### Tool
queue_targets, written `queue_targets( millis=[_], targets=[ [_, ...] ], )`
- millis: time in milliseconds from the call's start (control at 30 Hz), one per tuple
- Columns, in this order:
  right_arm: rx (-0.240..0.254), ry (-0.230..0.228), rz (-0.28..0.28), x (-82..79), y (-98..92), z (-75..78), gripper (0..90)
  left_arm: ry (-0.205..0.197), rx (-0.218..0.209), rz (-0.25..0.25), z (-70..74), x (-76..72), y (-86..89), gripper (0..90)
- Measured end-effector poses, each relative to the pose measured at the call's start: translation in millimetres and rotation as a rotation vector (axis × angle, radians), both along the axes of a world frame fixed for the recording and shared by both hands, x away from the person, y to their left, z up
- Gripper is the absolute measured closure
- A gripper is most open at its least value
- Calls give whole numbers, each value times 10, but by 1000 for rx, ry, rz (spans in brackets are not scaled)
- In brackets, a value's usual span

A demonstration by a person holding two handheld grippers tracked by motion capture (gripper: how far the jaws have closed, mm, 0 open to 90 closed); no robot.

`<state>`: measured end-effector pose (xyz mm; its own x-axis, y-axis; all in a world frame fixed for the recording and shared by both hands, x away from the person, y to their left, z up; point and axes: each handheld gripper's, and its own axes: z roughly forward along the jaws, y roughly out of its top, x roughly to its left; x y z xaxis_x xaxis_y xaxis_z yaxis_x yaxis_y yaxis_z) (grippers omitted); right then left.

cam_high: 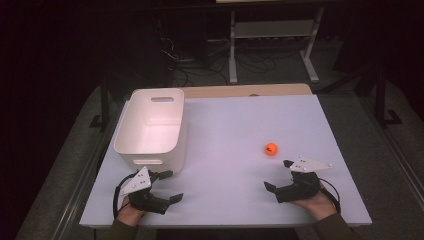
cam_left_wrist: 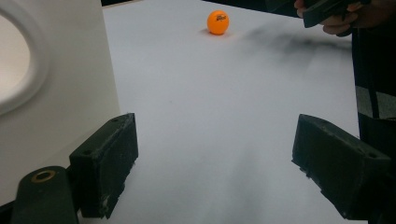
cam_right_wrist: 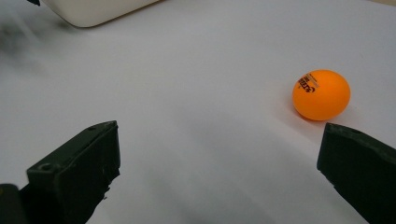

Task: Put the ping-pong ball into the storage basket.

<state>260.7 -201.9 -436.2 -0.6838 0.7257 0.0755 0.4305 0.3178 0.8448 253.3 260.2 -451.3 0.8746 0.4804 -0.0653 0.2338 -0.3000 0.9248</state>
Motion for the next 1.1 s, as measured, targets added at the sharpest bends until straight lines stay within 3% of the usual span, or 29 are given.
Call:
queue_targets(
  millis=[1100],
  targets=[
    [-13,-2,-9,33,-14,18,0,0,-4,0,0,6,7,141]
  ],
)
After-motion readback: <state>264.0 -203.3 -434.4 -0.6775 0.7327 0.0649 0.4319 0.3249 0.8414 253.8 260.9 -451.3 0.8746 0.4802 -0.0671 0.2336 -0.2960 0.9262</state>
